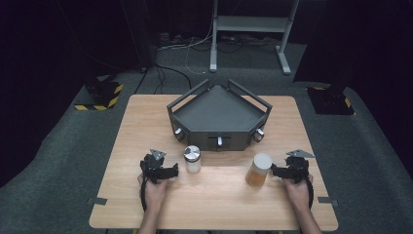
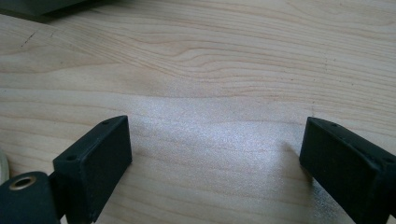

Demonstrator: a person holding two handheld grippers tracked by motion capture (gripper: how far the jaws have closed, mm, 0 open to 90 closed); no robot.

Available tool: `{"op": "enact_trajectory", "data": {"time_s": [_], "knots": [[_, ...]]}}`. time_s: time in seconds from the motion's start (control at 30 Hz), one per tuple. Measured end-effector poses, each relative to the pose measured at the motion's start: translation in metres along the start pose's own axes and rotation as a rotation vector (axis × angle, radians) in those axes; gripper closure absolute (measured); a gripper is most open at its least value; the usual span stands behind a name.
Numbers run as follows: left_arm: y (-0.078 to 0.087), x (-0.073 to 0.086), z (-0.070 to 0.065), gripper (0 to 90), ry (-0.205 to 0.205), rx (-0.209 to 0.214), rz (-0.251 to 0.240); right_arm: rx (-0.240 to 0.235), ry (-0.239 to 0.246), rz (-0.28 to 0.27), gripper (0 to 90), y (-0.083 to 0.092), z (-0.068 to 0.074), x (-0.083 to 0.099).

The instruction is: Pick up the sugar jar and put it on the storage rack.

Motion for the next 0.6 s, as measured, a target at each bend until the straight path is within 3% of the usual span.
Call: {"op": "enact_trajectory", "data": {"time_s": [0.33,0.6], "knots": [[0.0001,-0.0004,0.0004,5.9,-0.001,0.003,0.003,0.000,0.000,0.000,8.6,0.0000,0.0000,0.0000],[0.0000,-0.0011,0.0019,1.3,-0.026,0.027,0.015,0.000,0.001,0.000,8.6,0.0000,0.0000,0.0000]]}}
Point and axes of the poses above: each handheld gripper's, and its own axes: y roughly backward along the jaws, x roughly out of its underside, z roughly to its left, the point moved 5 cm from there along -y, roughly forward along the jaws, and after that the axes turned 6 degrees about z, right-handed, at the moved point
